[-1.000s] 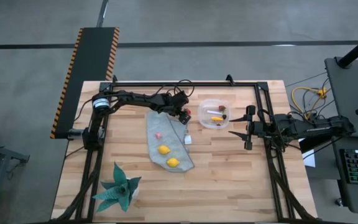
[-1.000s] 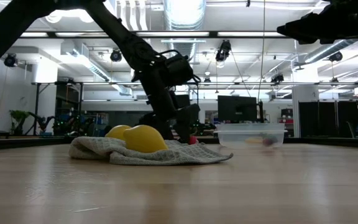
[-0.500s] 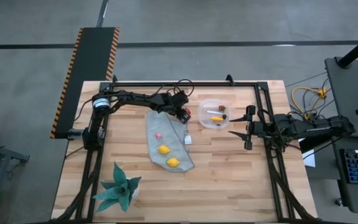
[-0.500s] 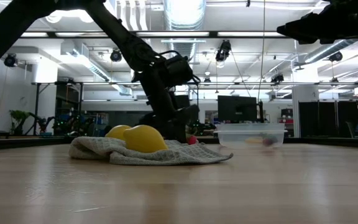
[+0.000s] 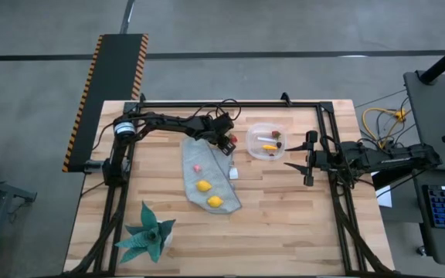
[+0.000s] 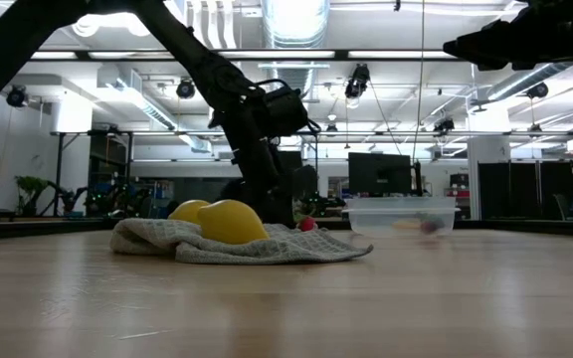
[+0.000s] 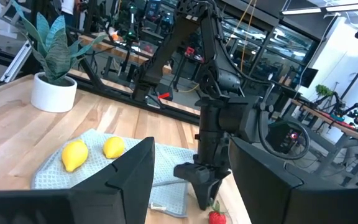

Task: Pick and placing Produce into tupperware
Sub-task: Put the black cherry into the transparent bin

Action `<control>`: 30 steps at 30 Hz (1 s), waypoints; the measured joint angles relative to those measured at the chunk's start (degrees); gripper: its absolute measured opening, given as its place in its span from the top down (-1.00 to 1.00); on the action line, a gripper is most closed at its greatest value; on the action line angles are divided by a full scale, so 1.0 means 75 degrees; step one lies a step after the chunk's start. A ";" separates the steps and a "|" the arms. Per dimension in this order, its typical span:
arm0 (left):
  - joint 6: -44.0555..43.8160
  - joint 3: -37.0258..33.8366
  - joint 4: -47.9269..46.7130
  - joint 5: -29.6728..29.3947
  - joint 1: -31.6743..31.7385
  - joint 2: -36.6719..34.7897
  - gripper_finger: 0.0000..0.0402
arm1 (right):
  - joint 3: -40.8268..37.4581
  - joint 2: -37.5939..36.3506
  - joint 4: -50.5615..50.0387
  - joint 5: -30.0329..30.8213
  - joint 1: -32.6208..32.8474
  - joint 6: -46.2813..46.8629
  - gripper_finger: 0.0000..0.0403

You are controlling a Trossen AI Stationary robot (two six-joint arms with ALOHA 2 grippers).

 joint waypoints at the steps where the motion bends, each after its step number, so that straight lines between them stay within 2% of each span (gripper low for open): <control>1: 0.0001 -0.0007 -0.0030 0.0005 -0.0005 -0.0040 0.56 | 0.0000 0.0000 0.0000 0.0003 0.0000 0.0000 0.01; 16: 0.0108 0.0051 0.0069 -0.0061 -0.0154 -0.0640 0.56 | 0.0000 0.0000 0.0008 0.0003 0.0002 0.0001 0.01; 30: 0.1001 0.1232 0.0712 0.0280 -0.0464 -0.0616 0.56 | 0.0000 0.0000 0.0012 0.0003 0.0003 0.0000 0.01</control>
